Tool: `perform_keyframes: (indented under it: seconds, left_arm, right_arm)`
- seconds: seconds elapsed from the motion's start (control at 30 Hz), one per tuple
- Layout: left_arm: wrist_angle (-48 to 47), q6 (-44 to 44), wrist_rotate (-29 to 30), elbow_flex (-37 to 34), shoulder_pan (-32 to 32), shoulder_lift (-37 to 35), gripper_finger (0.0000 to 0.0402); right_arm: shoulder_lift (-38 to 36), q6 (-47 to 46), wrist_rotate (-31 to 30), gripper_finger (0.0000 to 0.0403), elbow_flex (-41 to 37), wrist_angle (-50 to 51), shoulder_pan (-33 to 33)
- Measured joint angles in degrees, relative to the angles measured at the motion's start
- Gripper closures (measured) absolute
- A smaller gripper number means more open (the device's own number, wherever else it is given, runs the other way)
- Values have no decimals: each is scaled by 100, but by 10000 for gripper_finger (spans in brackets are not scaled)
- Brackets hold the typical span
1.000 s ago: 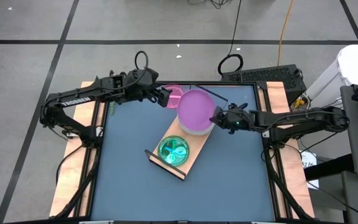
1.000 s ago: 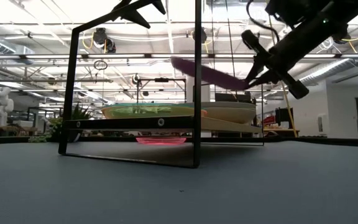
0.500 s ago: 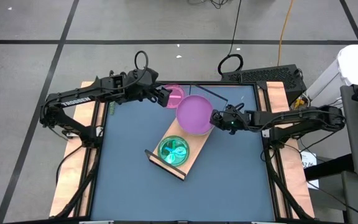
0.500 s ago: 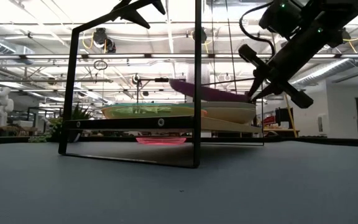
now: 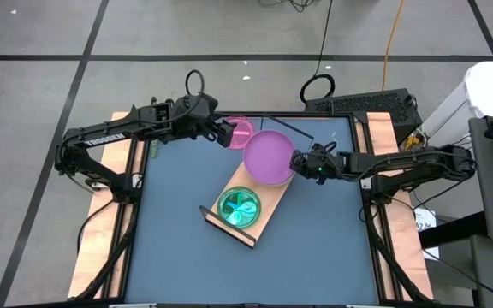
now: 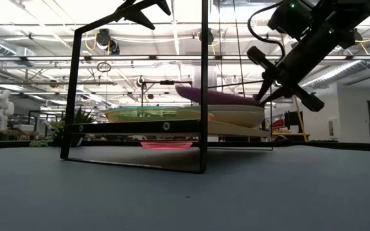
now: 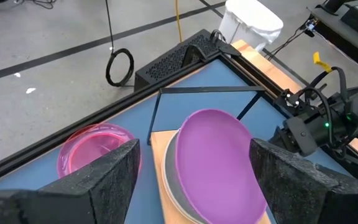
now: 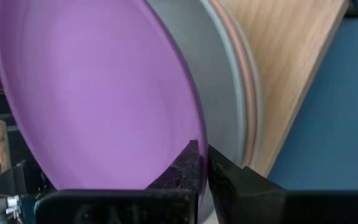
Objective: Place and stack plates onto a shelf
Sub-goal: Stack the purple plate on top of the light gray plate on the shelf
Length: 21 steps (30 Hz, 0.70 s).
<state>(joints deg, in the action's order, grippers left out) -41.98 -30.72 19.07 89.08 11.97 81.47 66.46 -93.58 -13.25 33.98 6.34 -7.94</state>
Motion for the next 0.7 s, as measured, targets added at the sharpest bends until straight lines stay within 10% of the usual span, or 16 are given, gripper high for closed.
perform_keyframes:
  seconds: [0.7]
  left_arm:
    - [-504, -386, -131, -234, 0, -7, 96]
  right_arm:
    - [-259, 31, -12, 387, -3, 347, 0]
